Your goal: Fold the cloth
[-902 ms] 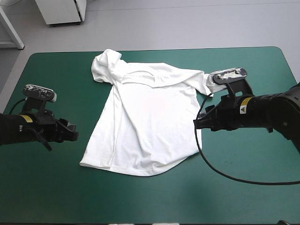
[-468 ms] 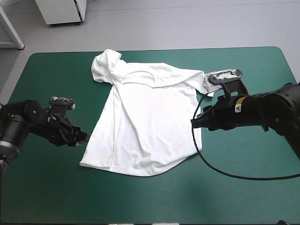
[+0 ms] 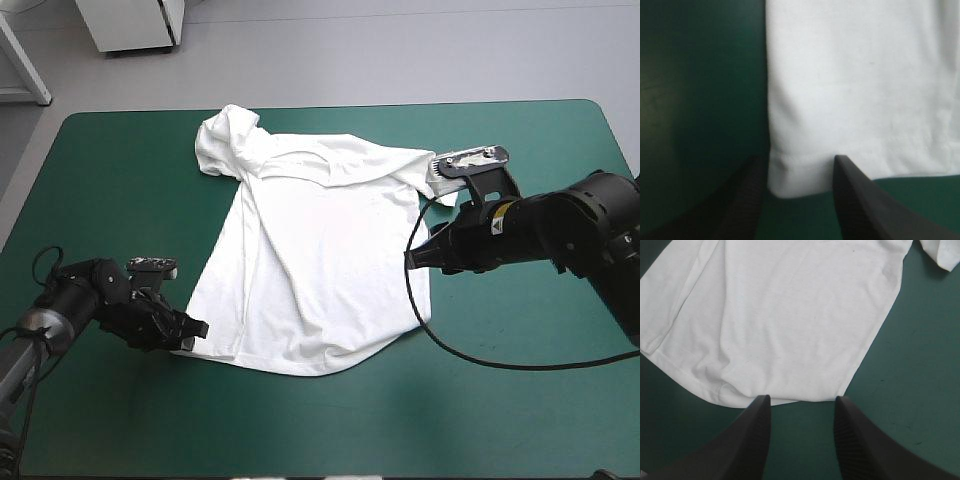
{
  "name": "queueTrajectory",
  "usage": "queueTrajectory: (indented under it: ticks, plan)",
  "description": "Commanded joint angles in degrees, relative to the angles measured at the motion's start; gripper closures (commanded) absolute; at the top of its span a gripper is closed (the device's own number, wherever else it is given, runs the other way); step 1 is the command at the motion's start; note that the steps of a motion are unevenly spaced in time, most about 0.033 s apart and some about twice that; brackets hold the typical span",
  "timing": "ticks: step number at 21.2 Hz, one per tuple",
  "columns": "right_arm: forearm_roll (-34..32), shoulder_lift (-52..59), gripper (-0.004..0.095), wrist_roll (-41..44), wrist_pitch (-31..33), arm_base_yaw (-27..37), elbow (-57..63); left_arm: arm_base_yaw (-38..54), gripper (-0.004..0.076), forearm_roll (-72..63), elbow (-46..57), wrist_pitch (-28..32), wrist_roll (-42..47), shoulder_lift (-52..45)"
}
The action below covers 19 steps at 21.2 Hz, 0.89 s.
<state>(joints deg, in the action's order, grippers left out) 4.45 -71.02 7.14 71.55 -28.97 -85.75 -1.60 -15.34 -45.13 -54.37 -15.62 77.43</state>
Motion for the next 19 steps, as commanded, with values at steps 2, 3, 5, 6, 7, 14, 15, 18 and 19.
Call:
queueTrajectory:
  ticks: [2,3,5,6,7,14,15,18,19]
  plan:
    - [-0.20,0.43,0.0519,-0.33,-1.76,-0.07,-1.31,-0.32,0.0406,-1.83,-0.67,4.08,0.60,1.38]
    - [-0.20,0.28,0.0519,-0.33,-1.76,-0.07,-1.31,-0.32,0.0419,-1.70,-0.67,4.63,0.60,1.91]
    - [-0.32,0.03,0.0519,-0.33,-1.76,-0.07,-1.31,-0.32,0.0464,-1.44,-0.67,5.05,0.60,2.94]
    - [-1.08,-0.21,0.0519,-0.33,-1.76,-0.07,-1.31,-0.32,0.0539,-1.95,-0.67,4.51,0.42,4.35]
    - [-1.59,-0.33,0.0519,-0.33,-1.76,-0.07,-1.31,-0.32,0.0587,-2.25,-0.67,3.89,0.30,5.15]
    - [-7.38,-2.68,0.0446,0.45,-1.76,-0.07,3.18,-2.95,0.0733,-6.52,-0.54,2.86,-3.97,6.89]
    - [-7.16,-3.65,0.0393,0.55,-1.76,-0.07,5.86,-3.21,0.0733,-6.42,-0.54,2.86,-4.19,6.89]
    - [-6.47,-7.81,0.0371,0.55,-2.87,-0.07,10.52,-3.21,0.0733,-6.92,-0.54,3.00,-4.57,6.89]
    - [-5.13,-9.78,0.0371,0.55,-4.26,-0.07,10.91,-3.21,0.0733,-6.92,-0.54,3.00,-4.57,6.89]
